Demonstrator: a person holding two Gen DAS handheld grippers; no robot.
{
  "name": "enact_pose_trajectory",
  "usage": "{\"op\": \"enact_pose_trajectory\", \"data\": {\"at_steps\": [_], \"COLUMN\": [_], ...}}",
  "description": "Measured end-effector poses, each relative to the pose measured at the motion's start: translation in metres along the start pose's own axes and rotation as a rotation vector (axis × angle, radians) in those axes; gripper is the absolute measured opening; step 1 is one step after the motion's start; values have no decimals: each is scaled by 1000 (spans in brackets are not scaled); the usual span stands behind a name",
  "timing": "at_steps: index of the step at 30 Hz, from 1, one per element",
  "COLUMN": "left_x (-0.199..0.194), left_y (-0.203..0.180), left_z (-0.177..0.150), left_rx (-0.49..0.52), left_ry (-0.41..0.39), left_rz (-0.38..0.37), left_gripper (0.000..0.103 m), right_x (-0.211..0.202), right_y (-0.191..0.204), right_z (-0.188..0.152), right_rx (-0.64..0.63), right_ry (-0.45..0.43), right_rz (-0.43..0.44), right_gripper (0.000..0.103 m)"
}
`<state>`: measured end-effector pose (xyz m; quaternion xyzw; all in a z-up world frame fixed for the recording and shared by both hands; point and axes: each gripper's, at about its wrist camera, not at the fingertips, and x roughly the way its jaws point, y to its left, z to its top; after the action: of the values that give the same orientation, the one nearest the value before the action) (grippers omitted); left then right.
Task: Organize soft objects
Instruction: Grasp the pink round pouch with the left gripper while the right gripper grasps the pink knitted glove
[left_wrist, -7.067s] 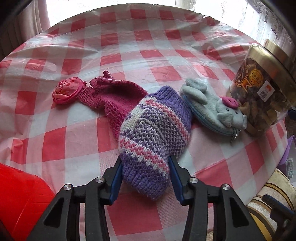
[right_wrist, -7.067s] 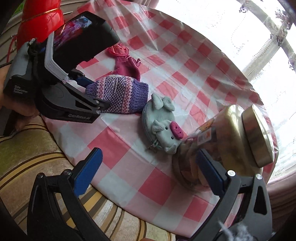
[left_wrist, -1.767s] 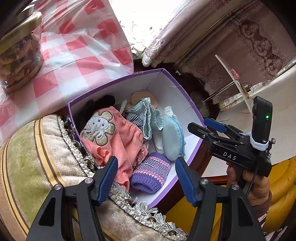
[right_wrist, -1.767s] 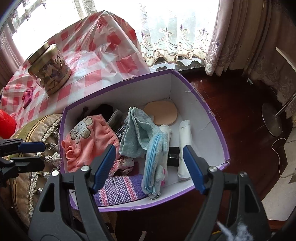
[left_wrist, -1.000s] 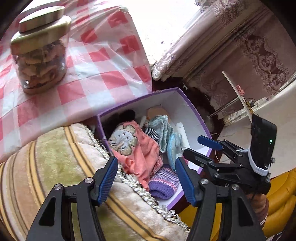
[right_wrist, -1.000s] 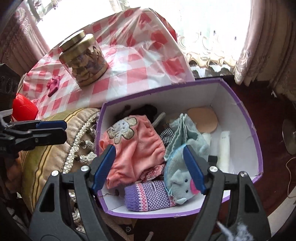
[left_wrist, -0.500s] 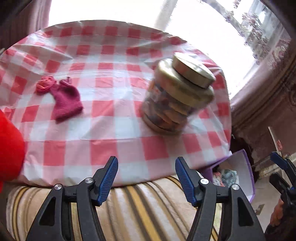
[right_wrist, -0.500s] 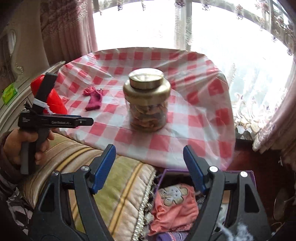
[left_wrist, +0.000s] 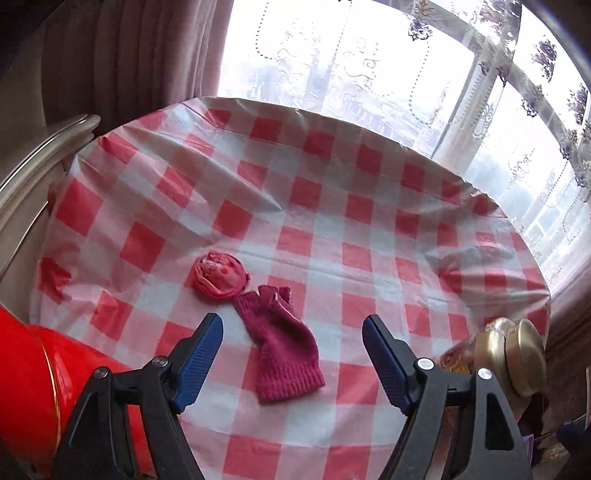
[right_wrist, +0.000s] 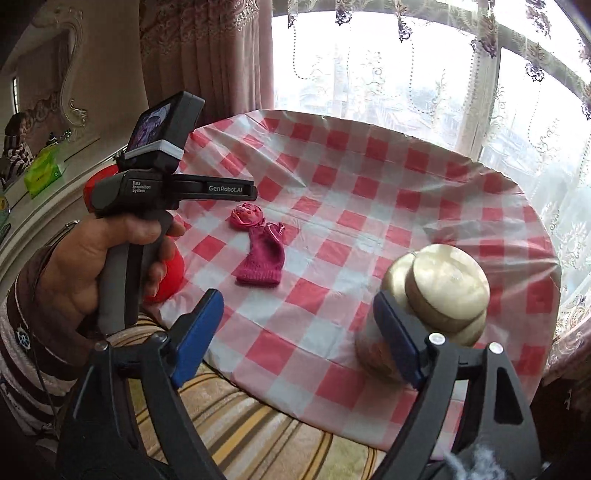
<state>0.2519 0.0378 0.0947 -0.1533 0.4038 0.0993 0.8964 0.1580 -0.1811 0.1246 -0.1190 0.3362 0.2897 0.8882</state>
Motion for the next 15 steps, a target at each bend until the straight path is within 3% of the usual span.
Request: {"op": "enact_pose_trajectory", "data": {"at_steps": [6, 15], "left_x": [35, 109], "left_y": [23, 58], "left_z": [28, 37], "left_rx": [-41, -134], "left_ry": [-9, 90], "left_rz": [86, 158], "left_gripper": [83, 83], "right_x": [66, 162], "right_y": [12, 25], "right_z": [23, 28], "right_rx": [22, 40], "right_ry": [40, 144], "right_rz": [57, 121], "right_gripper": [87, 88]}}
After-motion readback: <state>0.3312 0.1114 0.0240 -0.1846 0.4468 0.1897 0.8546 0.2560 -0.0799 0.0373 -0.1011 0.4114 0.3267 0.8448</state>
